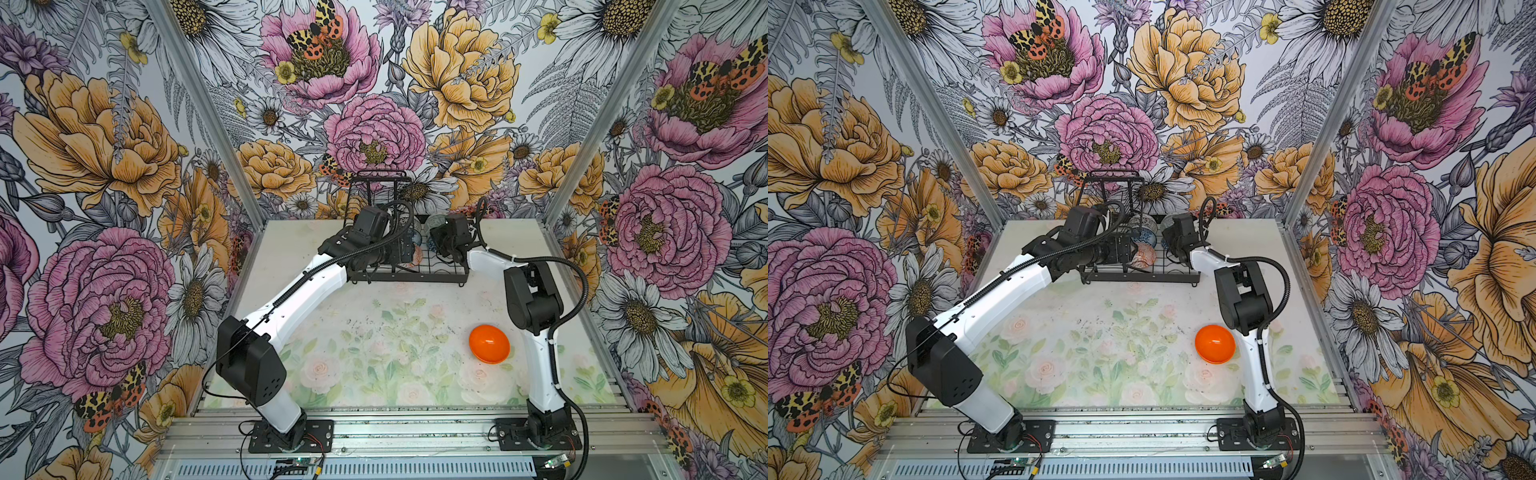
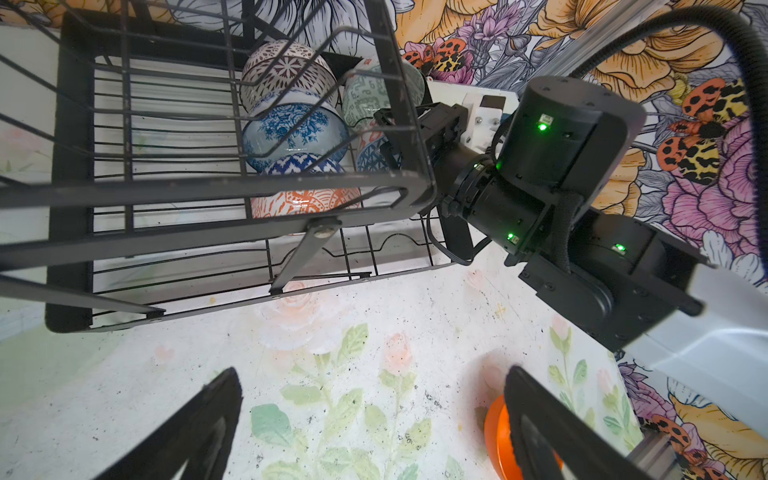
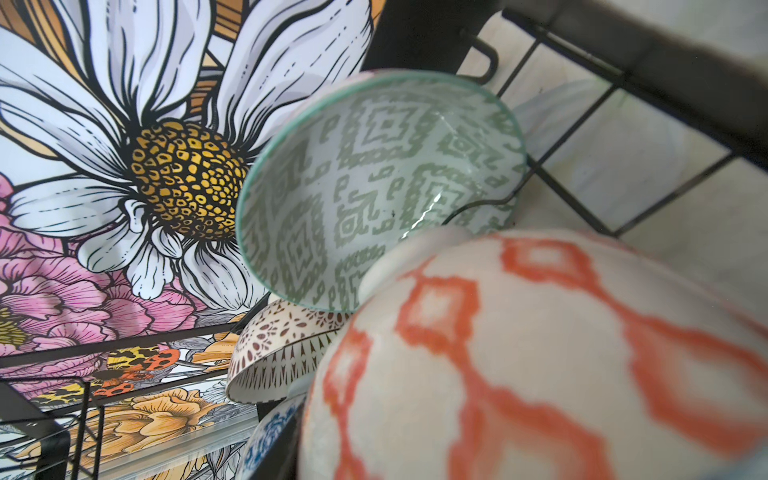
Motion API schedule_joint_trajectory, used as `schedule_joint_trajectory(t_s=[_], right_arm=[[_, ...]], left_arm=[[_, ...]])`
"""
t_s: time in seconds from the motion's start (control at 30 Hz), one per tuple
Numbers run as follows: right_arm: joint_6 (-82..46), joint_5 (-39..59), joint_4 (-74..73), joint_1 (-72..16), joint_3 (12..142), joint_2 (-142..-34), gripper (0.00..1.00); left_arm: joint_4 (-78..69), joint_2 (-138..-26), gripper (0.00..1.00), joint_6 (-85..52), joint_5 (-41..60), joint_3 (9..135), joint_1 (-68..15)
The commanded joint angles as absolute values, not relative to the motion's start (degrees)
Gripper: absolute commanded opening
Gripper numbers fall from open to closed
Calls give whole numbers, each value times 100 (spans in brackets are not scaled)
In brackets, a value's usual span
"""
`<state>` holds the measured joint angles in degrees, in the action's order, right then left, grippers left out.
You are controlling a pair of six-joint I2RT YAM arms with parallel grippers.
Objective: Load the bowls into the dish rack
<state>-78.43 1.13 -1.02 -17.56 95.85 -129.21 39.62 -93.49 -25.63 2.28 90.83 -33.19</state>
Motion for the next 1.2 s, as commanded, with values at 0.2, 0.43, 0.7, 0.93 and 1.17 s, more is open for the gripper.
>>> schedule_joint_trajectory(t_s=[0.2,0.43,0.7,0.93,1.17], right_arm=[[-7835,-127,222,-1583,9646,-12938,50],[-7822,-123,245,-1573,9613,-12793,56],[-7805,-113,264,-1566,9501,-12611,59],[-7769,-115,264,-1564,9413,-12476,65],[-7658,-123,264,-1566,9437,-12346,91]], left_arm=[[3832,-9389,99,-2637,327,9325,-3313],[3832,-9352,99,-2620,310,9350,-3348],[3841,-9257,99,-2558,271,9336,-3436],[3840,-9178,99,-2530,276,9299,-3508],[3841,-9083,99,-2523,255,9202,-3573]])
